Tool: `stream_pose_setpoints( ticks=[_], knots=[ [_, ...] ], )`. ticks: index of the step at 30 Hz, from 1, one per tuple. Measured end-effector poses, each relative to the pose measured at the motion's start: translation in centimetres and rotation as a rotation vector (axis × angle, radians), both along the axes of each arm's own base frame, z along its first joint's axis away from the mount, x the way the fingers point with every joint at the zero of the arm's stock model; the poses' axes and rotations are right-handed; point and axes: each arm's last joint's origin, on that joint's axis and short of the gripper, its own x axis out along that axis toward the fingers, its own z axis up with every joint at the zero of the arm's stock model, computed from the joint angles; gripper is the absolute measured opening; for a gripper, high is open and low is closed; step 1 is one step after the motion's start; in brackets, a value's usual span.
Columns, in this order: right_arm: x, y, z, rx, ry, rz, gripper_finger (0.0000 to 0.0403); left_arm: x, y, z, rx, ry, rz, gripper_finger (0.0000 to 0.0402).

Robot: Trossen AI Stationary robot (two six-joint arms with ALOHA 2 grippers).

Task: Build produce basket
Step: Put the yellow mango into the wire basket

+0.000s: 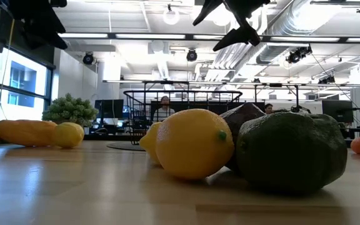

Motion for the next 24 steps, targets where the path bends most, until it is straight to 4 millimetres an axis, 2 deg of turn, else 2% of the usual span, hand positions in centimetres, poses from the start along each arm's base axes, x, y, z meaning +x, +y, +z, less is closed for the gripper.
stream_pose_setpoints(
  ticks=[6,10,16,24],
  knots=[
    [-0.1,0.1,-0.2,0.014,0.028,0.020,0.0365,0.0,0.1,-0.1,-0.009,0.007,0.035,0.0235],
    [-0.3,-0.1,-0.4,0.018,0.053,0.018,0.0365,-0.6,0.2,-0.6,-0.006,0.081,0.107,0.0249],
    [-0.5,-1.1,-0.5,-0.016,0.083,0.011,0.0365,-1.1,0.6,-1.6,-0.060,0.202,0.222,0.0252],
    [-0.6,-2.4,-0.6,-0.008,0.093,0.051,0.0365,0.0,1.4,-2.5,-0.108,0.329,0.274,0.0252]
  ],
)
